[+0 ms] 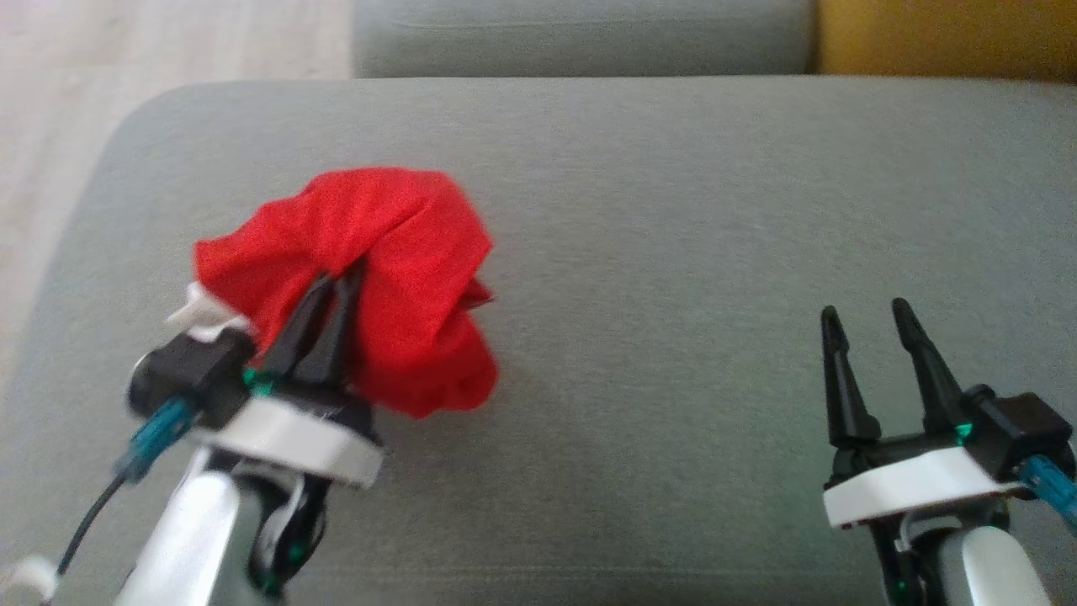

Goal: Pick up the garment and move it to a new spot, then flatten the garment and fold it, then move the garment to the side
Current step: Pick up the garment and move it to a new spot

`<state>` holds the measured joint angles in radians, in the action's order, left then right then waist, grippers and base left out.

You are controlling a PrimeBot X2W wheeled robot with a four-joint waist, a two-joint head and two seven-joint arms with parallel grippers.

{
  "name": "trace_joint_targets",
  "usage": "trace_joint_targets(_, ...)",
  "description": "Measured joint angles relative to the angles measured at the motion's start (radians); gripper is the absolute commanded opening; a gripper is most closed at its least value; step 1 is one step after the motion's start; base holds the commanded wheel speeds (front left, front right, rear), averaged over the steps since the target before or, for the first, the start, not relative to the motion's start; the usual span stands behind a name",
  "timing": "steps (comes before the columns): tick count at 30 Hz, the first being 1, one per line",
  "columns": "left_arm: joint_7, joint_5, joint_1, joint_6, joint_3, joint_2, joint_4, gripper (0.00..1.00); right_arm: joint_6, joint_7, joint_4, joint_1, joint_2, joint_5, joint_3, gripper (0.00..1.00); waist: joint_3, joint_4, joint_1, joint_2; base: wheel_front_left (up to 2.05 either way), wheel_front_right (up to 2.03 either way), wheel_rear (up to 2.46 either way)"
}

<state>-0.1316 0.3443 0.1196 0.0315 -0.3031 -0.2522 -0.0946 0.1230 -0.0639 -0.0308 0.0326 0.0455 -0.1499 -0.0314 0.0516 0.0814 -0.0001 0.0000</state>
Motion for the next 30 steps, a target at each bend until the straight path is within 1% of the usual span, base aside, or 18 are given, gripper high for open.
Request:
trace_joint_targets(4, 0.013, 0.0, 0.117, 0.023, -0.052, 0.046, 0.066, 0.0, 0.0, 0.002, -0.011, -0.006, 0.0, -0.003, -0.031, 1.0, 0.014, -0.079, 0.0, 0.0, 0.0, 0.0, 0.0)
trace_joint_targets(7, 0.029, -0.001, 0.212, 0.032, -0.075, 0.068, 0.125, 0.0, 0.0, 0.001, -0.011, -0.022, 0.0, -0.018, -0.053, 1.0, 0.028, -0.146, 0.0, 0.0, 0.0, 0.0, 0.0)
trace_joint_targets(11, 0.083, -0.01, 0.319, 0.049, -0.108, 0.084, 0.235, 0.0, 0.0, -0.014, -0.012, -0.047, 0.0, -0.037, -0.066, 1.0, 0.052, -0.237, 0.0, 0.0, 0.0, 0.0, 0.0)
trace_joint_targets(15, 0.095, -0.01, 0.373, 0.059, -0.136, 0.098, 0.36, 0.0, 0.0, -0.035, -0.004, -0.048, 0.0, -0.057, -0.072, 1.0, 0.089, -0.31, 0.0, 0.0, 0.0, 0.0, 0.0)
trace_joint_targets(21, 0.064, -0.01, 0.413, 0.075, -0.155, 0.112, 0.581, 0.0, 0.0, -0.073, 0.021, -0.073, 0.0, -0.079, -0.089, 1.0, 0.164, -0.371, 0.0, 0.0, 0.0, 0.0, 0.0)
trace_joint_targets(26, 0.018, -0.008, 0.444, 0.084, -0.183, 0.132, 0.717, 0.0, 0.0, -0.089, 0.045, -0.108, 0.0, -0.089, -0.095, 1.0, 0.2, -0.385, 0.0001, 0.0, 0.0, 0.0, 0.0)
trace_joint_targets(27, 0.005, -0.008, 0.452, 0.084, -0.187, 0.137, 0.736, 0.81, 0.0, -0.094, 0.05, -0.108, 0.0, -0.089, -0.095, 1.0, 0.201, -0.381, 0.0001, 0.0, 0.0, 0.0, 0.0)
trace_joint_targets(28, -0.023, -0.005, 0.464, 0.087, -0.193, 0.146, 0.76, 1.0, 0.0, -0.095, 0.062, -0.108, 0.0, -0.089, -0.095, 1.0, 0.197, -0.369, 0.0001, 0.0, 0.0, 0.0, 0.0)
trace_joint_targets(30, -0.053, 0.003, 0.464, 0.089, -0.197, 0.149, 0.77, 1.0, 0.0, -0.095, 0.068, -0.108, 0.0, -0.089, -0.094, 1.0, 0.19, -0.354, 0.0001, 0.0, 0.0, 0.0, 0.0)
